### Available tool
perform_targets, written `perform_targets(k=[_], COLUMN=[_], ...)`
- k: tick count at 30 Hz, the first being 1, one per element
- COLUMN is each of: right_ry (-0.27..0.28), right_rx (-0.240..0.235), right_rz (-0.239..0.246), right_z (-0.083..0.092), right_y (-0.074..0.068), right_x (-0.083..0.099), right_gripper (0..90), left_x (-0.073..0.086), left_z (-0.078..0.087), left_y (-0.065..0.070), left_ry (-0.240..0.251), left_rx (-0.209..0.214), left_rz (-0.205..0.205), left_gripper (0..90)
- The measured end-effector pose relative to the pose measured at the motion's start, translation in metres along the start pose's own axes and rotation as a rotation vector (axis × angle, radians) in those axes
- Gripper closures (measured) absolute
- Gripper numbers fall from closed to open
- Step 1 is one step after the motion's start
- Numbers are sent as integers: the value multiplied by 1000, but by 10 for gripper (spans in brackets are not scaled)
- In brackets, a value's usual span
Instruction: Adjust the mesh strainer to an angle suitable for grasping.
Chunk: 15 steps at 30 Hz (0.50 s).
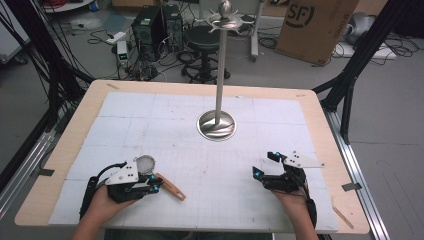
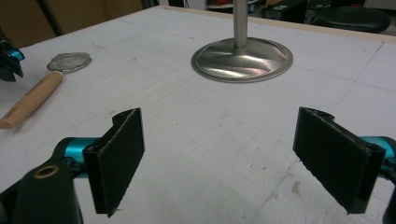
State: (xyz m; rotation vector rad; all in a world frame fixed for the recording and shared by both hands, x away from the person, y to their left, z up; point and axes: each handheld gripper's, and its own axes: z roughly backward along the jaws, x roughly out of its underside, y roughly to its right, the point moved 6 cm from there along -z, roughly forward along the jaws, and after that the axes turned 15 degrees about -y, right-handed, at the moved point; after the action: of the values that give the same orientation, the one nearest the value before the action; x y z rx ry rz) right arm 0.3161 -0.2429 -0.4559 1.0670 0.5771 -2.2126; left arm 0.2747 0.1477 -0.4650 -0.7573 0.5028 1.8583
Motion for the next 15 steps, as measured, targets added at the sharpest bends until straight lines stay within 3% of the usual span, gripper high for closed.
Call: perform_targets(k=[9,15], right_ry=[-4,-6], right_rx=[-1,-2], right_rz=[2,0], right_z=[-1,-1], right_y=[0,0], right_x=[0,1], right_gripper=[156,156], left_x=[-6,-7], left_z=[-20,-28], left_y=[20,24], left_ry=[-86,-130], left_rx=[42,37], left_rz=[-91,-122], left_gripper=[868,875])
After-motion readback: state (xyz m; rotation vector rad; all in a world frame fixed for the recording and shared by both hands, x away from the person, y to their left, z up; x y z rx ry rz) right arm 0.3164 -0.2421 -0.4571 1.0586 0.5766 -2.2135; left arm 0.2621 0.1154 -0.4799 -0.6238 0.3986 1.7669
